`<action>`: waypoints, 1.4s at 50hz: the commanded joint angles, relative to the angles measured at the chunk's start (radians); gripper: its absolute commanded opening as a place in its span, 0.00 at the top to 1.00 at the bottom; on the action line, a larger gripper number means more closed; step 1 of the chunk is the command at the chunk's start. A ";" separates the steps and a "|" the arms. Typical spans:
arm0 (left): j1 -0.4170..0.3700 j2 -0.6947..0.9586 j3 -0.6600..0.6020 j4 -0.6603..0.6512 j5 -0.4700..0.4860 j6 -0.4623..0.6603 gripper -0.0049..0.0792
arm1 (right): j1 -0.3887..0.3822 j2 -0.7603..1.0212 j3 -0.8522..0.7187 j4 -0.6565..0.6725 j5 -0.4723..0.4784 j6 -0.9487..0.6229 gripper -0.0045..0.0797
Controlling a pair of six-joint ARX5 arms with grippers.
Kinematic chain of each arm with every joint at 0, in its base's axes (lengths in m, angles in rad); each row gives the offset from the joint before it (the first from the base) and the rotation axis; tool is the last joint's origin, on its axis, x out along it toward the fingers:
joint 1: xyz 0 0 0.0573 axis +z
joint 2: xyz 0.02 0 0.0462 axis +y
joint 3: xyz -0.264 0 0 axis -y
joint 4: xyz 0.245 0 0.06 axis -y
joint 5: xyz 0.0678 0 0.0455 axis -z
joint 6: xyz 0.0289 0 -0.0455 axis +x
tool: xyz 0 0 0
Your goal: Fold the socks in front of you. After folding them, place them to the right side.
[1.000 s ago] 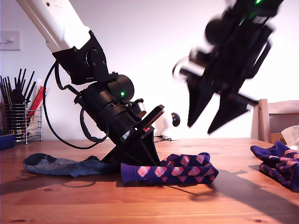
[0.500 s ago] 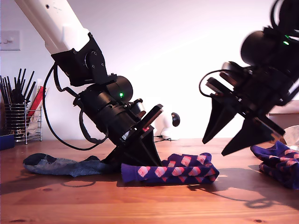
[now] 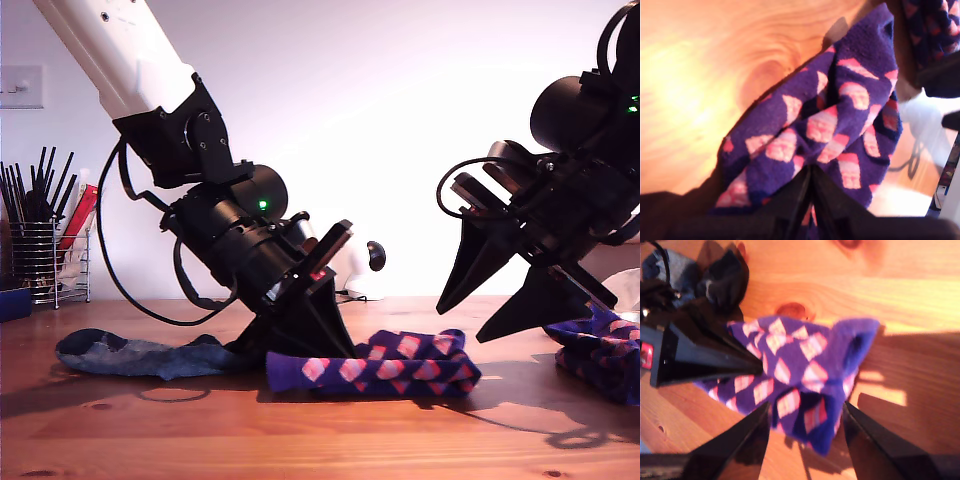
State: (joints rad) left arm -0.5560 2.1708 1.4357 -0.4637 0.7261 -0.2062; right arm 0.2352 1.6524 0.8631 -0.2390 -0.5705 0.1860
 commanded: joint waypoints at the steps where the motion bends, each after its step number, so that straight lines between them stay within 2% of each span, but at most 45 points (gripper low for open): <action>1: -0.016 0.048 -0.029 0.002 0.005 0.004 0.97 | -0.005 0.009 -0.035 0.003 -0.006 0.002 0.47; 46: -0.034 0.048 -0.029 0.010 0.053 0.000 0.97 | -0.008 0.080 -0.123 0.071 0.000 0.002 0.47; 63: -0.039 0.048 -0.029 0.019 0.060 0.000 0.97 | 0.013 0.125 -0.122 0.150 -0.105 0.049 0.47; 70: -0.039 0.048 -0.029 0.021 0.060 -0.003 0.97 | 0.020 0.125 -0.122 0.144 -0.160 0.049 0.47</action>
State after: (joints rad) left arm -0.5865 2.1777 1.4319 -0.4484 0.7815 -0.2070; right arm 0.2382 1.7428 0.7700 -0.0834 -0.7055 0.2329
